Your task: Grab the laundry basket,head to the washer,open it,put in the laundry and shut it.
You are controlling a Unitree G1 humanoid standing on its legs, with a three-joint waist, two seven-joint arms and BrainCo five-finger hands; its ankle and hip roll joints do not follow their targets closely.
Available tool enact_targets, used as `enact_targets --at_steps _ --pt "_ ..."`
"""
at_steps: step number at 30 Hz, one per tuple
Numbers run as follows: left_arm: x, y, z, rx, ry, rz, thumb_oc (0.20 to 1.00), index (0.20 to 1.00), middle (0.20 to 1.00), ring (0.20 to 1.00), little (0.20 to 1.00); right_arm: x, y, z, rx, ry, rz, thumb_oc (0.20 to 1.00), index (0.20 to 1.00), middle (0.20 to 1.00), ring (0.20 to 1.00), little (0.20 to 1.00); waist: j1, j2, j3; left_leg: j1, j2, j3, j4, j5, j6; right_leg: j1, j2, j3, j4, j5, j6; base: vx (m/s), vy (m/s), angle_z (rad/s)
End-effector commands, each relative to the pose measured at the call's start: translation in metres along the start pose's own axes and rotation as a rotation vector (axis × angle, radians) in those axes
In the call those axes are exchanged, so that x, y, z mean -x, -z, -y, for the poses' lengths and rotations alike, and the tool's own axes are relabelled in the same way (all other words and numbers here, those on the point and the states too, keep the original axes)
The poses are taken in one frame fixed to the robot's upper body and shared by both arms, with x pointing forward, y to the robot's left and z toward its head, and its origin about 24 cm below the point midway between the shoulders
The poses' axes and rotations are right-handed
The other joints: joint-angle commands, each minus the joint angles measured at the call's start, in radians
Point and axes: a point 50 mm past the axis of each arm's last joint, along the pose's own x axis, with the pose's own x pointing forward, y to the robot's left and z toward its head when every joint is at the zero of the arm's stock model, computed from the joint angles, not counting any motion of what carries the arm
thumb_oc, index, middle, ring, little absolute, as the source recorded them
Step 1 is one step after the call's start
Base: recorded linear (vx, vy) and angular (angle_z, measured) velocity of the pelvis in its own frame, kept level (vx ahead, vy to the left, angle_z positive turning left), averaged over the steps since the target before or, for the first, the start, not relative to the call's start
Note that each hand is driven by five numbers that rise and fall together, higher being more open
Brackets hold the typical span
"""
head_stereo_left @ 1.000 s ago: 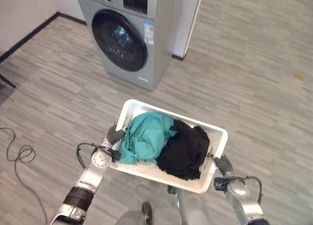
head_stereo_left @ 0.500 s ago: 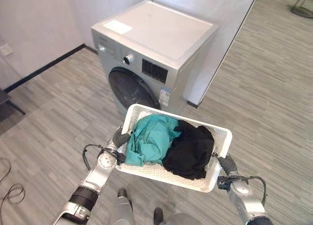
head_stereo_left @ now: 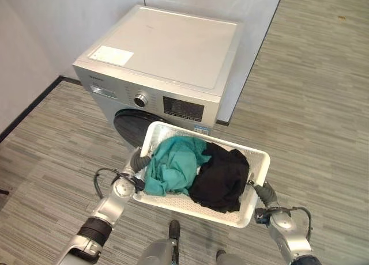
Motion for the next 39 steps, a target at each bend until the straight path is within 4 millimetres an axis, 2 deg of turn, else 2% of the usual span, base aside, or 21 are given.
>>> enact_targets --at_steps 1,2,3,4,5,7,9,12,15,17,22,23,24,27,29,32,34,37,38,39 --pt "0.004 -0.02 -0.065 -0.078 -0.306 0.155 0.2 0.2 0.2 0.2 0.2 -0.004 -0.06 0.047 0.034 0.167 0.282 0.2 0.2 0.2 0.2 0.2 0.011 -0.002 -0.043 -0.026 0.15 -0.006 0.22 -0.217 -0.091 -0.126 -0.074 -0.099 0.013 0.107 0.008 -0.14 0.258 -1.0" --pt "0.029 -0.012 -0.09 -0.164 -0.418 0.161 0.2 0.2 0.2 0.2 0.2 0.011 -0.067 0.055 0.086 0.171 0.343 0.2 0.2 0.2 0.2 0.2 0.017 -0.011 -0.028 -0.015 0.145 0.039 0.208 -0.228 -0.079 -0.134 -0.048 -0.211 0.044 0.082 0.002 -0.16 0.255 -0.48" --pt "0.031 -0.012 -0.09 -0.165 -0.417 0.158 0.2 0.2 0.2 0.2 0.2 0.012 -0.066 0.055 0.088 0.168 0.34 0.2 0.2 0.2 0.2 0.2 0.014 -0.012 -0.03 -0.016 0.144 0.04 0.205 -0.221 -0.078 -0.136 -0.049 -0.211 0.043 0.086 0.001 -0.12 0.255 -0.85" --pt "0.051 -0.005 -0.098 -0.175 -0.457 0.146 0.2 0.2 0.2 0.2 0.2 0.026 -0.064 0.063 0.12 0.178 0.355 0.2 0.2 0.2 0.2 0.2 0.011 -0.02 -0.022 -0.005 0.125 0.049 0.188 -0.222 -0.068 -0.128 -0.007 -0.207 0.059 0.061 -0.005 -0.05 0.081 -0.91" --pt "0.052 -0.005 -0.098 -0.175 -0.455 0.143 0.2 0.2 0.2 0.2 0.2 0.027 -0.063 0.063 0.121 0.175 0.353 0.2 0.2 0.2 0.2 0.2 0.009 -0.021 -0.025 -0.006 0.124 0.05 0.184 -0.214 -0.067 -0.131 -0.008 -0.206 0.058 0.066 -0.006 -0.06 0.113 -0.56" --pt "0.071 -0.002 -0.103 -0.187 -0.471 0.134 0.2 0.2 0.2 0.2 0.2 0.045 -0.062 0.071 0.14 0.174 0.37 0.2 0.2 0.2 0.2 0.2 0.0 -0.03 -0.022 0.005 0.104 0.052 0.153 -0.205 -0.062 -0.127 0.05 -0.172 0.074 0.035 -0.019 -0.05 0.052 0.08" --pt "0.087 0.001 -0.107 -0.177 -0.485 0.119 0.2 0.2 0.2 0.2 0.2 0.057 -0.064 0.076 0.154 0.159 0.383 0.2 0.2 0.2 0.2 0.2 0.003 -0.038 -0.02 0.006 0.093 0.057 0.122 -0.179 -0.06 -0.114 0.083 -0.154 0.063 0.023 -0.035 -0.1 0.011 0.08" --pt "0.107 0.001 -0.115 -0.178 -0.493 0.1 0.2 0.2 0.2 0.2 0.2 0.071 -0.071 0.083 0.21 0.129 0.397 0.2 0.2 0.2 0.2 0.2 0.009 -0.048 -0.021 0.01 0.097 0.073 0.072 -0.141 -0.065 -0.089 0.1 -0.139 0.015 0.026 -0.048 -0.13 -0.067 0.0" --pt "0.109 -0.006 -0.122 -0.171 -0.497 0.132 0.2 0.2 0.2 0.2 0.2 0.075 -0.082 0.09 0.245 0.107 0.425 0.2 0.2 0.2 0.2 0.2 0.015 -0.06 -0.026 0.006 0.11 0.064 0.05 -0.11 -0.076 -0.08 0.115 -0.139 -0.018 0.027 -0.057 -0.08 -0.15 -0.03" --pt "0.104 -0.014 -0.128 -0.154 -0.505 0.169 0.2 0.2 0.2 0.2 0.2 0.072 -0.09 0.097 0.263 0.112 0.436 0.2 0.2 0.2 0.2 0.2 0.016 -0.068 -0.024 -0.004 0.116 0.049 0.046 -0.092 -0.083 -0.081 0.129 -0.133 -0.025 0.026 -0.065 -0.05 -0.149 0.16" --pt "0.082 -0.043 -0.148 -0.126 -0.571 0.306 0.2 0.2 0.2 0.2 0.2 0.067 -0.124 0.116 0.31 0.145 0.529 0.2 0.2 0.2 0.2 0.2 0.011 -0.078 -0.028 -0.032 0.141 0.011 0.058 -0.061 -0.112 -0.064 0.159 -0.172 -0.04 0.017 -0.084 -0.01 -0.173 0.34" --pt "0.075 -0.053 -0.151 -0.109 -0.577 0.352 0.2 0.2 0.2 0.2 0.2 0.064 -0.135 0.12 0.314 0.163 0.562 0.2 0.2 0.2 0.2 0.2 0.012 -0.083 -0.033 -0.041 0.149 0.0 0.08 -0.06 -0.118 -0.057 0.166 -0.181 -0.041 0.012 -0.092 0.0 -0.156 0.42" --pt "0.073 -0.054 -0.152 -0.107 -0.581 0.356 0.2 0.2 0.2 0.2 0.2 0.063 -0.136 0.121 0.312 0.168 0.567 0.2 0.2 0.2 0.2 0.2 0.01 -0.08 -0.025 -0.047 0.15 -0.006 0.089 -0.064 -0.12 -0.055 0.168 -0.185 -0.041 0.011 -0.094 0.03 -0.156 0.29" --pt "0.055 -0.071 -0.158 -0.058 -0.581 0.423 0.2 0.2 0.2 0.2 0.2 0.05 -0.161 0.12 0.301 0.172 0.64 0.2 0.2 0.2 0.2 0.2 0.023 -0.09 -0.023 -0.08 0.155 -0.049 0.212 -0.088 -0.129 -0.033 0.182 -0.189 -0.035 0.002 -0.114 0.03 -0.145 0.22" --pt "0.046 -0.078 -0.16 -0.029 -0.576 0.443 0.2 0.2 0.2 0.2 0.2 0.044 -0.17 0.118 0.297 0.174 0.663 0.2 0.2 0.2 0.2 0.2 0.026 -0.084 -0.013 -0.094 0.156 -0.071 0.239 -0.097 -0.13 -0.024 0.189 -0.195 -0.035 -0.004 -0.117 0.04 -0.043 0.12" --pt "0.027 -0.091 -0.168 0.0 -0.576 0.47 0.2 0.2 0.2 0.2 0.2 0.032 -0.189 0.121 0.285 0.19 0.685 0.2 0.2 0.2 0.2 0.2 0.042 -0.071 -0.03 -0.112 0.156 -0.112 0.173 -0.07 -0.133 -0.005 0.195 -0.204 -0.038 -0.022 -0.112 0.12 0.015 0.2" --pt "0.005 -0.108 -0.177 0.016 -0.57 0.493 0.2 0.2 0.2 0.2 0.2 0.017 -0.21 0.124 0.308 0.213 0.688 0.2 0.2 0.2 0.2 0.2 0.074 -0.072 -0.035 -0.158 0.163 -0.164 0.08 0.007 -0.15 0.014 0.2 -0.198 -0.033 -0.049 -0.11 0.2 0.057 0.07" --pt "-0.009 -0.124 -0.181 0.036 -0.56 0.522 0.2 0.2 0.2 0.2 0.2 0.009 -0.221 0.124 0.27 0.219 0.693 0.2 0.2 0.2 0.2 0.2 0.088 -0.075 -0.036 -0.165 0.164 -0.18 0.014 0.032 -0.161 0.034 0.197 -0.188 -0.03 -0.067 -0.105 0.23 0.117 -0.05" --pt "-0.016 -0.136 -0.186 0.03 -0.562 0.542 0.2 0.2 0.2 0.2 0.2 0.001 -0.225 0.127 0.274 0.23 0.661 0.2 0.2 0.2 0.2 0.2 0.094 -0.073 -0.053 -0.16 0.17 -0.16 -0.004 0.043 -0.166 0.063 0.184 -0.183 -0.034 -0.076 -0.094 0.26 0.18 -0.15" --pt "-0.017 -0.136 -0.187 0.03 -0.563 0.543 0.2 0.2 0.2 0.2 0.2 0.0 -0.226 0.127 0.273 0.23 0.662 0.2 0.2 0.2 0.2 0.2 0.097 -0.075 -0.052 -0.157 0.17 -0.157 -0.008 0.043 -0.166 0.063 0.183 -0.18 -0.036 -0.076 -0.093 0.31 0.205 -0.04"
